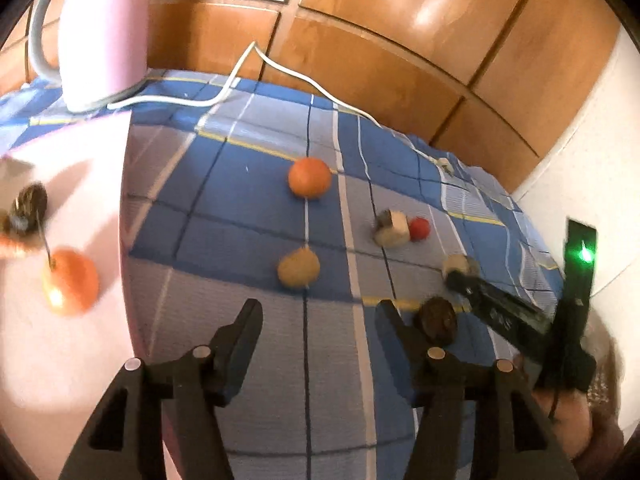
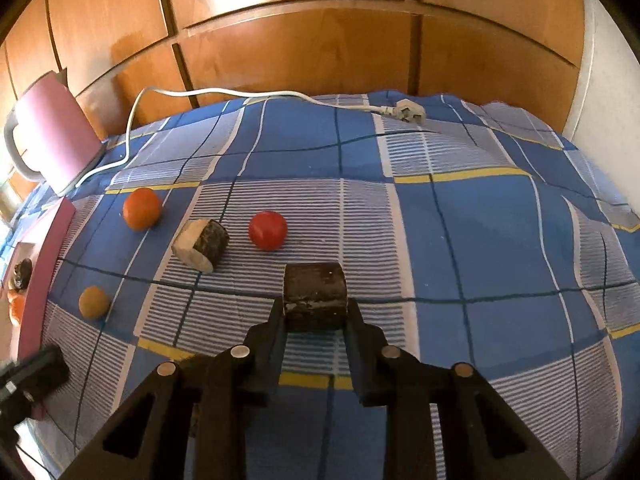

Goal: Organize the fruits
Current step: 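Carry the tan fruit toward the tray with the left gripper while the right gripper grasps a dark wooden log, then release the tan fruit into the tray with the left gripper while the right gripper holds the log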

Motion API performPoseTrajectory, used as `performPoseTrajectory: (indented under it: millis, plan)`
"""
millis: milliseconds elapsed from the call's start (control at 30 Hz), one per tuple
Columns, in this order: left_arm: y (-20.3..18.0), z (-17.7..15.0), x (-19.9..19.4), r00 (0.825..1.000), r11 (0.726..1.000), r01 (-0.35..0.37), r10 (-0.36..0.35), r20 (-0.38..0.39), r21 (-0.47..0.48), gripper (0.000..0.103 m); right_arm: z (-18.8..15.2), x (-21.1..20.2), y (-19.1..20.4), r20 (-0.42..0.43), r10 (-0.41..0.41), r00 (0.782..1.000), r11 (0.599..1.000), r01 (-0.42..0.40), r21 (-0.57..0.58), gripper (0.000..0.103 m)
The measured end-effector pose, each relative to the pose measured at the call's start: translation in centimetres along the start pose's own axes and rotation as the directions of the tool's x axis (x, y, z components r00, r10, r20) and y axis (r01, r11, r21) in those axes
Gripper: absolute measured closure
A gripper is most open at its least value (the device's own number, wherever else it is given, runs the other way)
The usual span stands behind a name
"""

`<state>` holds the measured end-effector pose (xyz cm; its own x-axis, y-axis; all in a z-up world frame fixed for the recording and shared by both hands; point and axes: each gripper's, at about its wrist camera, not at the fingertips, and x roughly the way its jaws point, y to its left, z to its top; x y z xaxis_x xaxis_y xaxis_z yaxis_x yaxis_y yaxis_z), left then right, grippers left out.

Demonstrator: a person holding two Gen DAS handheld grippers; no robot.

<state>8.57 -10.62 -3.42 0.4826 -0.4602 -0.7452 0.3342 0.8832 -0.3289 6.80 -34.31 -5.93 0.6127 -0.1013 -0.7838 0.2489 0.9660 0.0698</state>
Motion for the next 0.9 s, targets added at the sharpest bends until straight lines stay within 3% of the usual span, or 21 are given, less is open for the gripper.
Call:
performPoseTrajectory:
  millis: [200, 300, 367, 400, 500, 700, 900]
  plan:
    - [-0.9, 2.0, 3.5, 0.991, 0.988, -0.092, 0.103, -0.084, 0.124, 0.046, 0.0, -0.3, -0.8, 0.024, 0.019, 1.000, 1.000, -0.019, 0.018, 0.075]
    - [-1.3, 2.2, 5.4, 0.986, 0.980, -0.099, 0.120, -0.115, 0.171, 0.058, 0.2, -0.7, -1.2, 0.042, 0.030, 0.999, 0.999, -0.032, 0.032, 0.066]
    - [-1.8, 2.0, 5.9, 0.983, 0.964, -0.133, 0.158, -0.094, 0.228, 0.076, 0.3, -1.1, -1.4, 0.054, 0.025, 0.998, 0.999, -0.027, 0.038, 0.065]
    - [-2.0, 1.9, 5.9, 0.984, 0.961, -0.133, 0.158, -0.086, 0.242, 0.076, 0.3, -1.2, -1.5, 0.055, 0.024, 0.998, 0.999, -0.026, 0.045, 0.064]
    - [-1.3, 1.5, 5.5, 0.988, 0.971, -0.116, 0.134, -0.073, 0.209, 0.076, 0.1, -1.2, -2.0, 0.051, 0.020, 0.998, 0.998, -0.023, 0.066, 0.051]
    - [-0.4, 1.2, 2.3, 0.998, 0.995, -0.025, 0.029, -0.047, 0.092, 0.076, -0.3, -1.3, -2.5, 0.052, 0.024, 0.998, 0.995, -0.028, 0.093, 0.050]
    - [2.4, 2.4, -3.4, 0.998, 1.000, 0.020, -0.019, 0.064, -0.006, 0.076, 0.4, -1.0, -1.7, 0.052, -0.019, 0.998, 0.999, 0.017, 0.039, 0.050]
